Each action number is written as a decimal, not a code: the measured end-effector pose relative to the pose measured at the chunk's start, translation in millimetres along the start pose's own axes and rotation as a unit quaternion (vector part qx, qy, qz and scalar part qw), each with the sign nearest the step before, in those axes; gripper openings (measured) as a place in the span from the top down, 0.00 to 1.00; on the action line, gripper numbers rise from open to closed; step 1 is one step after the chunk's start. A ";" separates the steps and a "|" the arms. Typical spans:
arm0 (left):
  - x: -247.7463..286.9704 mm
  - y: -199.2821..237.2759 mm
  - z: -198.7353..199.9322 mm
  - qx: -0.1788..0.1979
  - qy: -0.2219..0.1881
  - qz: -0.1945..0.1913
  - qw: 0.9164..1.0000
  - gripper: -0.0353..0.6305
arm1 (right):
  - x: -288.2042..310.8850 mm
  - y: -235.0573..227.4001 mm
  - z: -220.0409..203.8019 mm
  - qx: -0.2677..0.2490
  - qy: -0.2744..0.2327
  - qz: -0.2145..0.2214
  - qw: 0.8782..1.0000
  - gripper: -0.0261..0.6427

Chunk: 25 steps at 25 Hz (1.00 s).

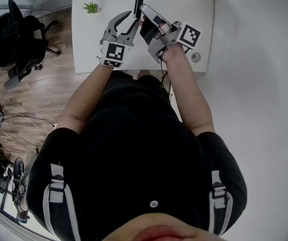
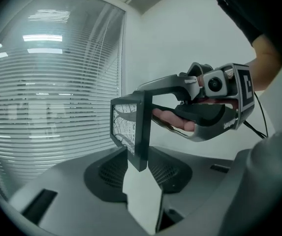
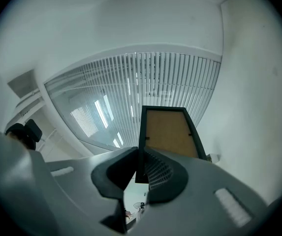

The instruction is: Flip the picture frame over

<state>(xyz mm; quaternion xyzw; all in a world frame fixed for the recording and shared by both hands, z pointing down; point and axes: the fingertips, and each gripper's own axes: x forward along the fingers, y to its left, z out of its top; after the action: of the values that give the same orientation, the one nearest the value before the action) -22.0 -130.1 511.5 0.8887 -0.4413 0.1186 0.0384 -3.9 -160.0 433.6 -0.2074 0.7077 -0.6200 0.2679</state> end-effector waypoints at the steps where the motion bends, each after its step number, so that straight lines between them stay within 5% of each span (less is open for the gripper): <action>1: -0.6 0.1 0.3 0.004 0.000 0.003 1.000 0.77 | 0.1 0.5 0.3 0.001 -0.002 0.001 1.000 0.89; 16: -4.9 4.7 -0.2 0.033 -0.011 0.011 0.999 0.83 | 0.4 -1.7 4.3 0.003 -0.006 -0.012 1.000 0.88; 25: -7.2 11.8 7.1 0.033 -0.017 0.007 0.999 0.84 | 12.8 2.3 9.4 -0.084 0.033 -0.057 0.994 0.80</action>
<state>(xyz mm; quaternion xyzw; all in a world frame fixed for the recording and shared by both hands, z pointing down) -34.3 -132.9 502.4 0.8881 -0.4444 0.1178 0.0008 -7.7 -174.8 428.9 -0.2489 0.7524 -0.5794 0.1904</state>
